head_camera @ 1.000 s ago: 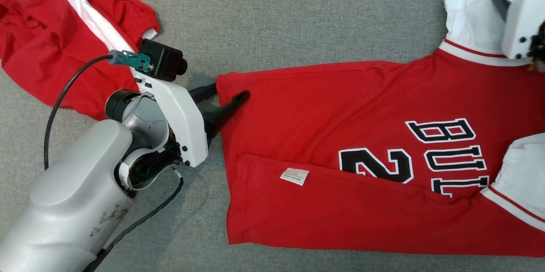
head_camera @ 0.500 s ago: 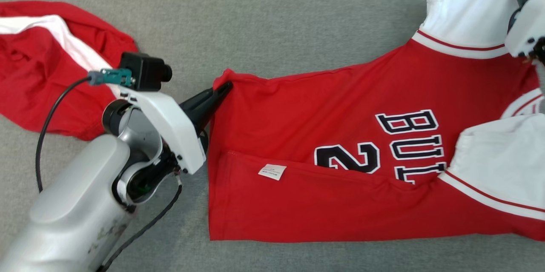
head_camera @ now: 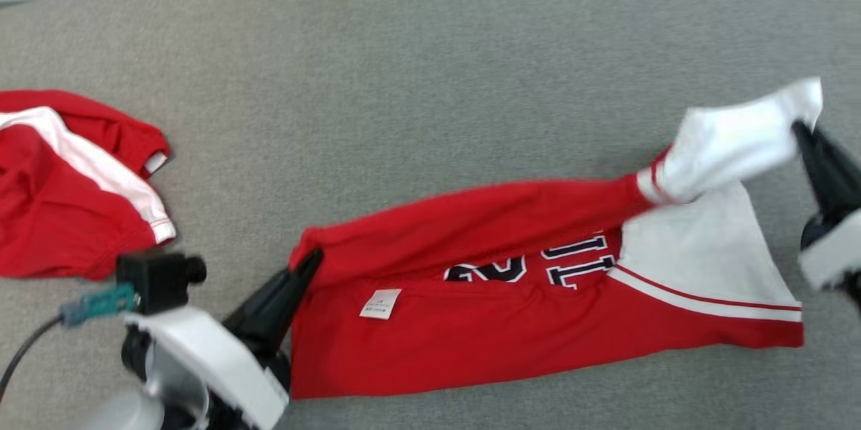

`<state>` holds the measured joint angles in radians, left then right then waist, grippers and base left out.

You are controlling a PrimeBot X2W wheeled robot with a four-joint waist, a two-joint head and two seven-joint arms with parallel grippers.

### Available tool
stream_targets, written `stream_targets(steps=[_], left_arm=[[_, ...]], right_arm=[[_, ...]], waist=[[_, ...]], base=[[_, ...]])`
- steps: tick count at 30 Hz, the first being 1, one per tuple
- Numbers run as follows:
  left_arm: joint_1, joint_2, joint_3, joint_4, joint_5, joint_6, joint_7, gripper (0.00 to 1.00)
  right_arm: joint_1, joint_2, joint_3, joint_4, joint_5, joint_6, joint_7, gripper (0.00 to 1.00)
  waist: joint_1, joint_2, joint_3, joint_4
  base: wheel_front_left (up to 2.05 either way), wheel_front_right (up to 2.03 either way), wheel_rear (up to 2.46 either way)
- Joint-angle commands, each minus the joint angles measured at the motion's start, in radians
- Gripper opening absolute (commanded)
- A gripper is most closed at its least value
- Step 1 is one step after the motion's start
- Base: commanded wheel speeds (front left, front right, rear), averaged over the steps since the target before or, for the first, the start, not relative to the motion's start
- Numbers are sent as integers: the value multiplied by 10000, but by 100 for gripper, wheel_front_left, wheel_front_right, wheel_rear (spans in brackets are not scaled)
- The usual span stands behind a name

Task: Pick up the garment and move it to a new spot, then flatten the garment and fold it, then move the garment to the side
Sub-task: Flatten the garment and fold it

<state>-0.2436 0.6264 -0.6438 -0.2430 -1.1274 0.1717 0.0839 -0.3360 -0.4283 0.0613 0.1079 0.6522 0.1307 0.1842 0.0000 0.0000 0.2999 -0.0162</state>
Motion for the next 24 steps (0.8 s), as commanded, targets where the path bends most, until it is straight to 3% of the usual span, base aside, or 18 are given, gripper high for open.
stream_targets(steps=[1,4,9,10,11,12,16,20,24], left_arm=[[423,54,139,-265,-270,100,-157,0],[1247,178,129,-511,-494,283,-351,0],[1836,-117,100,-26,-754,370,-680,0],[1920,-227,111,186,-804,385,-758,0],[1955,-273,88,396,-758,413,-839,48],[1966,-264,58,612,-641,466,-889,100],[2290,-194,-12,1033,-301,646,-1208,100],[2590,-42,401,965,352,1233,-2313,100],[2512,-93,727,1103,1460,1770,-3229,100]], right_arm=[[540,235,-154,-239,23,3,-13,0],[1509,768,-359,-640,-135,3,112,0],[2203,1268,-417,-479,-714,3,54,0],[2276,1316,-415,-436,-900,3,16,40],[2316,1363,-461,-398,-1076,3,-23,100],[2336,1415,-534,-377,-1209,1,-14,100],[2321,1364,-911,-781,-1213,1,348,100],[2112,1135,-1367,-1246,-1248,1,1152,100],[1661,914,-1150,-874,-1622,3,2327,100]], waist=[[0,0,-221,-233],[0,0,-278,-360],[0,0,-326,-374],[0,0,-336,-365],[0,0,-340,-357],[0,0,-344,-348],[0,0,-429,-315],[0,0,-394,-234],[0,0,-250,60]], base=[[0,0,0],[0,0,0],[0,0,0],[0,0,0],[0,0,0],[0,0,0],[0,0,0],[0,0,0],[0,0,0]])
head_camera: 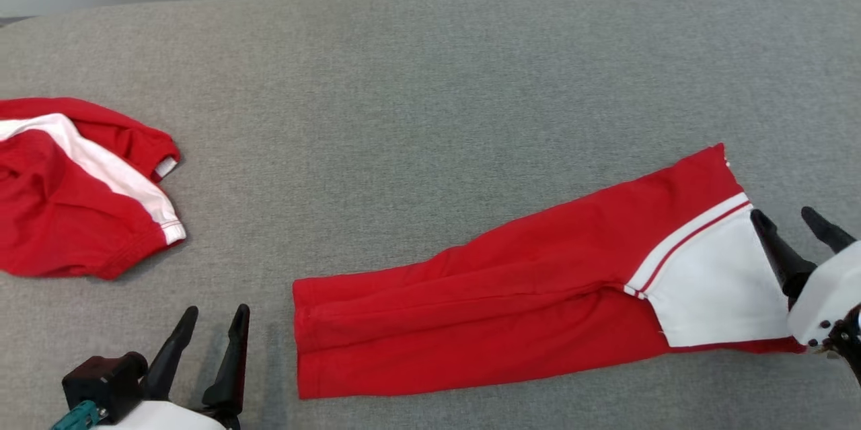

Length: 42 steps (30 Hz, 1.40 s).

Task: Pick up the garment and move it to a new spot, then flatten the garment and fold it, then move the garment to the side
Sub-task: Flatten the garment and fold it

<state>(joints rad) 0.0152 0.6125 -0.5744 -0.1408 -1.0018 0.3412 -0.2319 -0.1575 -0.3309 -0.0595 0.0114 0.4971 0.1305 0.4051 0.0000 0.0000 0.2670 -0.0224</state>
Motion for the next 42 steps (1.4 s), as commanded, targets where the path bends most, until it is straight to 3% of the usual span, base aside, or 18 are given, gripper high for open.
stream_targets(steps=[1,5,9,15,16,17,20,21,26,34,37,42], left_arm=[[-211,13,-21,174,627,155,-158,100],[-571,-760,-38,540,1604,-82,-327,100],[-751,-1729,235,1001,2607,-772,-337,100],[-394,-2907,919,1633,3600,-1830,-341,100],[-345,-3167,1147,1811,3912,-2140,-340,100],[-306,-3320,1272,1911,4034,-2270,-341,100],[-240,-3508,1512,2081,4291,-2538,-343,100],[-157,-3676,1772,2221,4458,-2755,-342,100],[106,-3969,2191,2578,4842,-3233,-342,100],[416,-4402,2511,2959,5243,-3618,-343,100],[557,-4614,2648,3046,5394,-3757,-343,100],[912,-4889,2960,3230,5610,-3854,-343,100]], right_arm=[[-291,-46,136,339,-136,5,403,100],[-687,-307,415,1493,-802,3,1292,100],[-883,-393,596,2414,-1354,3,1609,100],[-865,355,1794,3263,-133,42,2316,100],[-933,434,2196,3475,230,49,2411,36],[-1055,480,2343,3447,458,54,2150,0],[-1358,337,2229,3542,773,45,1486,0],[-1617,101,1742,3889,969,0,942,0],[-1947,-765,798,4680,1317,-3,708,0],[-1832,-2158,-616,4697,1024,3,546,0],[-1550,-1881,-534,3759,1372,5,755,0],[-826,-255,815,1256,2181,3,1426,0]], waist=[[0,0,118,205],[0,0,201,656],[0,0,176,1049],[0,0,-4,1193],[0,0,-56,1144],[0,0,-87,1107],[0,0,-175,993],[0,0,-294,811],[0,0,-698,382],[0,0,-1237,185],[0,0,-1452,158],[0,0,-1648,-73]], base=[[0,0,0],[0,0,0],[0,0,0],[0,0,0],[0,0,0],[0,0,0],[0,0,0],[0,0,0],[0,0,0],[0,0,0],[0,0,0],[0,0,0]])
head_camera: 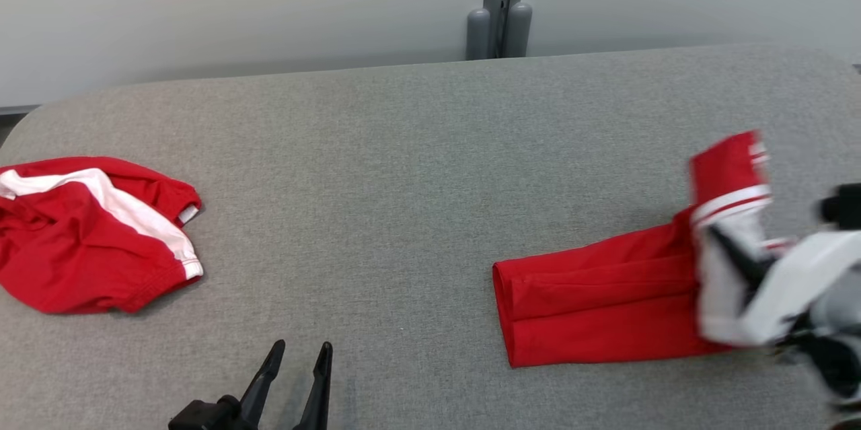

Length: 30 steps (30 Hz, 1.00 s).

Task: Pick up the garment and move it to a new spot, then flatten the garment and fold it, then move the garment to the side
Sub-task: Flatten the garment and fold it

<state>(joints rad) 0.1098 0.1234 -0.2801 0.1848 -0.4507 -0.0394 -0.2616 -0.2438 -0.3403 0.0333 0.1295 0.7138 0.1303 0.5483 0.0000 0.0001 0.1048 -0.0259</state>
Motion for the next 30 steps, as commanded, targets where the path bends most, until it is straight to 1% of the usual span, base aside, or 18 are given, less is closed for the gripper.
stream_targets(steps=[1,3,5,7,10,12,14,17,18,19,20,24,27,29,30], left_arm=[[-6,-42,40,7,116,-66,-46,100],[-49,-90,67,88,200,-144,-46,100],[-199,-180,28,220,291,-208,-46,100],[-329,-234,-36,361,341,-252,-46,100],[-448,-263,-17,496,418,-276,-46,100],[-457,-296,-3,615,450,-281,-46,100],[-516,-353,17,693,472,-280,-46,100],[-497,-446,6,777,474,-297,-46,100],[-464,-472,-11,811,479,-302,-46,100],[-427,-495,-14,830,492,-301,-46,100],[-376,-511,-4,845,509,-306,-47,100],[-139,-550,125,850,535,-298,-47,100],[91,-556,279,802,546,-266,-47,100],[246,-565,444,676,548,-226,-47,100],[246,-565,444,676,548,-226,-47,100]], right_arm=[[180,315,250,-247,34,7,60,0],[335,1119,834,-593,-298,7,-32,0],[422,1989,1304,-457,-631,7,-301,0],[485,2481,1522,-65,-905,7,-748,0],[383,2839,2028,622,-1181,7,-1402,0],[248,2875,2354,1066,-1222,8,-1834,0],[116,2877,2692,1483,-848,8,-2359,0],[-193,2878,3207,2035,-596,8,-3037,0],[-276,2873,3334,2146,-548,8,-3286,25],[-352,2875,3463,2211,-447,8,-3547,60],[-369,2876,3490,2205,-271,8,-3815,100],[-231,2871,3420,1610,-42,7,-4780,100],[314,2836,2996,751,-371,7,-5168,100],[750,2563,2531,37,-811,7,-5340,100],[750,2563,2531,37,-811,7,-5340,100]], waist=[[0,-1,-31,-70],[0,-1,26,-78],[0,-1,92,-17],[0,-1,97,105],[0,-1,134,268],[0,-1,136,347],[0,-1,132,405],[0,-1,104,448],[0,-1,90,445],[0,-1,67,429],[0,-1,39,404],[0,-1,-102,248],[0,-1,-298,77],[0,-1,-438,-47],[0,-1,-438,-47]], base=[[0,0,0],[0,0,0],[0,0,0],[0,0,0],[0,0,0],[0,0,0],[0,0,0],[0,0,0],[0,0,0],[0,0,0],[0,0,0],[0,0,0],[0,0,0],[0,0,0],[0,0,0]])
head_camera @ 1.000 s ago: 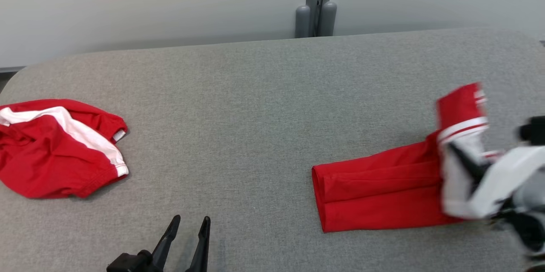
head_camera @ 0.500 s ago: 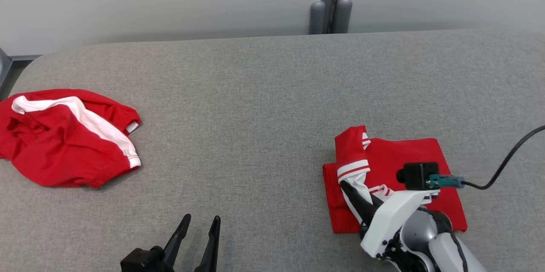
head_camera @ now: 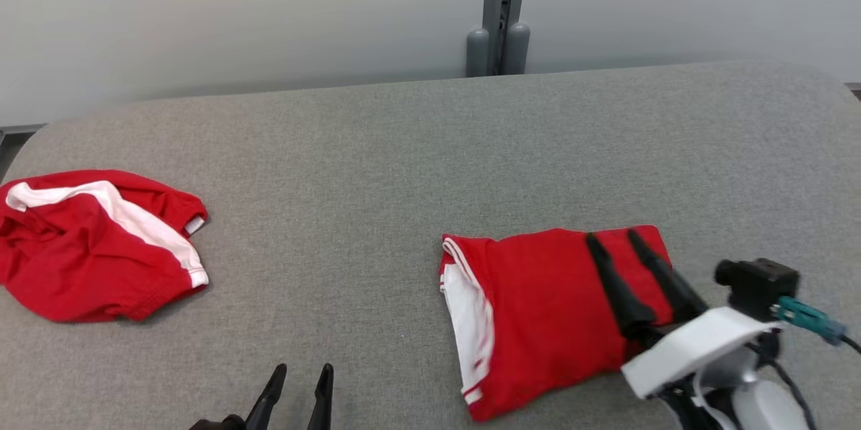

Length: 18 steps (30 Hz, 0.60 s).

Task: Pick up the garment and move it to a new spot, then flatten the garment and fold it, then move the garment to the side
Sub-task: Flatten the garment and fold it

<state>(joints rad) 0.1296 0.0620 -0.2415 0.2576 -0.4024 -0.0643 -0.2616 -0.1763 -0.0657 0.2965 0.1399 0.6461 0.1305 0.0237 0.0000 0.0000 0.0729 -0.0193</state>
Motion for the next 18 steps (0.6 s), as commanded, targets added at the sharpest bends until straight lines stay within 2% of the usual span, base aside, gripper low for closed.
stream_targets(steps=[1,4,6,8,12,14,18], left_arm=[[147,40,126,-117,67,43,-47,100],[446,19,388,-367,113,64,-47,100],[658,12,531,-501,216,44,-47,100],[752,-11,738,-724,270,48,-47,100],[1065,-62,1183,-1101,465,35,-47,100],[1201,-70,1368,-1202,563,-27,-45,100],[1429,-91,1767,-1326,846,-73,-47,100]], right_arm=[[316,-376,-362,-419,-468,5,-176,100],[1083,-685,-1125,-1247,-1166,6,-452,100],[1568,-1169,-1702,-1491,-1963,5,-738,100],[1966,-1348,-2148,-1551,-2665,5,-1203,100],[2758,-1644,-2973,-925,-4009,5,-2271,100],[3053,-1496,-3388,-425,-4497,5,-2632,100],[3477,-1356,-3508,254,-5328,3,-2899,100]], waist=[[0,0,-192,-174],[0,0,-444,-340],[0,0,-664,-388],[0,0,-775,-395],[0,0,-1051,-272],[0,0,-1194,-180],[0,0,-1428,12]], base=[[0,0,0],[0,0,0],[0,0,0],[0,0,0],[0,0,0],[0,0,0],[0,0,0]])
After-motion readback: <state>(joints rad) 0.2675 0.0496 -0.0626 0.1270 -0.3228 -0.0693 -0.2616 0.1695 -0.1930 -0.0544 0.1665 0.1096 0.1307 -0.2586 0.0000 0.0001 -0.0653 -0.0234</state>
